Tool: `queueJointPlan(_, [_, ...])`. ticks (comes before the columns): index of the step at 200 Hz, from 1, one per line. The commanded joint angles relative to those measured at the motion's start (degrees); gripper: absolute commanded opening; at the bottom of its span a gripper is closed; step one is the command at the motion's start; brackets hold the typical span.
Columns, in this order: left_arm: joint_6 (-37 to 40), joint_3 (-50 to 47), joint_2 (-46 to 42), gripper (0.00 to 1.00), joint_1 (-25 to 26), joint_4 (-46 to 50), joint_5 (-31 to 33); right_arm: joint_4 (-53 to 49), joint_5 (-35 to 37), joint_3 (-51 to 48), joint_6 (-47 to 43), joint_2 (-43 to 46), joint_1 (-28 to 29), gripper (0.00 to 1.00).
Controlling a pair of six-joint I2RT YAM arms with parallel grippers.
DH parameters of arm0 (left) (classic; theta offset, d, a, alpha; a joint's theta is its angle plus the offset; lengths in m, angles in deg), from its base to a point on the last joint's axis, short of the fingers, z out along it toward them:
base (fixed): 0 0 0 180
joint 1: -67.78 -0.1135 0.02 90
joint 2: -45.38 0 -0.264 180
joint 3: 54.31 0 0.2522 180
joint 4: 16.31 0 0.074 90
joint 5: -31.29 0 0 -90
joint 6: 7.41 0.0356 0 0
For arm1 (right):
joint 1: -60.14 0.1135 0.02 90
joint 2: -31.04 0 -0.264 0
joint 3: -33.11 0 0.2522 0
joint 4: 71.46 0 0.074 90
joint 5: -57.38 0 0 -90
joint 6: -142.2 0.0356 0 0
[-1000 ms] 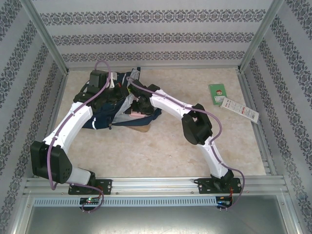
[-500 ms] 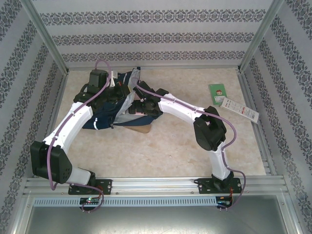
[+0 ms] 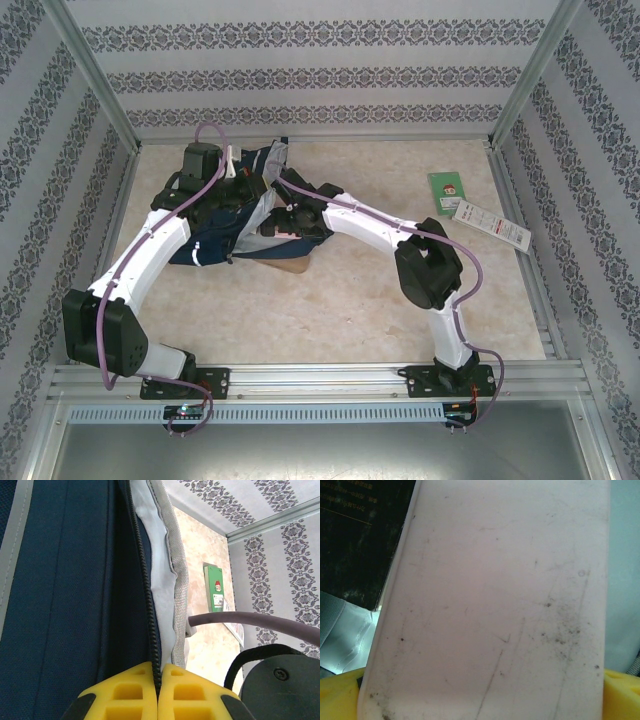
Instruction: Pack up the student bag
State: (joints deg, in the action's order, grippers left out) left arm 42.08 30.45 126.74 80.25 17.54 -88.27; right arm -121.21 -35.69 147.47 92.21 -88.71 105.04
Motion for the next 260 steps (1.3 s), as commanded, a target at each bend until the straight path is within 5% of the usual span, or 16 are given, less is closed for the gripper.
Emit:
queueJointPlan(1, [0.5, 1.2, -1.8, 0.00, 0.0, -4.0, -0.3, 1.7, -0.8, -2.6, -1.3, 6.3, 0.9, 0.98])
queueJointPlan(16, [0.7, 1.2, -1.9, 0.00, 0.0, -4.0, -0.1, 6.3, -2.2, -8.0, -1.0, 8.7, 0.8, 0.98])
queueJointPlan(37, [0.7, 1.4, -1.7, 0.00, 0.0, -3.9, -0.3, -1.7, 0.3, -4.8, -2.3, 7.2, 2.0, 0.98])
queueJointPlan(68, [0.9, 1.2, -1.6, 0.00, 0.0, -3.8, -0.3, 7.4, 6.9, -14.4, -2.6, 15.7, 4.0, 0.98])
queueJointPlan(178, [-3.3, -8.9, 10.2, 0.00, 2.1, -9.4, -5.9, 13.7, 6.9, -22.1, -9.8, 10.1, 4.6, 0.98])
queueJointPlan(224, [-2.4, -7.7, 18.9, 0.00, 4.2, -4.4, -1.7, 13.7, 6.9, -22.6, -10.0, 10.0, 4.8, 0.98])
queueJointPlan(260, [-0.5, -6.4, 23.6, 0.00, 4.2, 4.3, 7.6, 11.8, 7.5, -23.3, -9.8, 12.9, 4.7, 0.98])
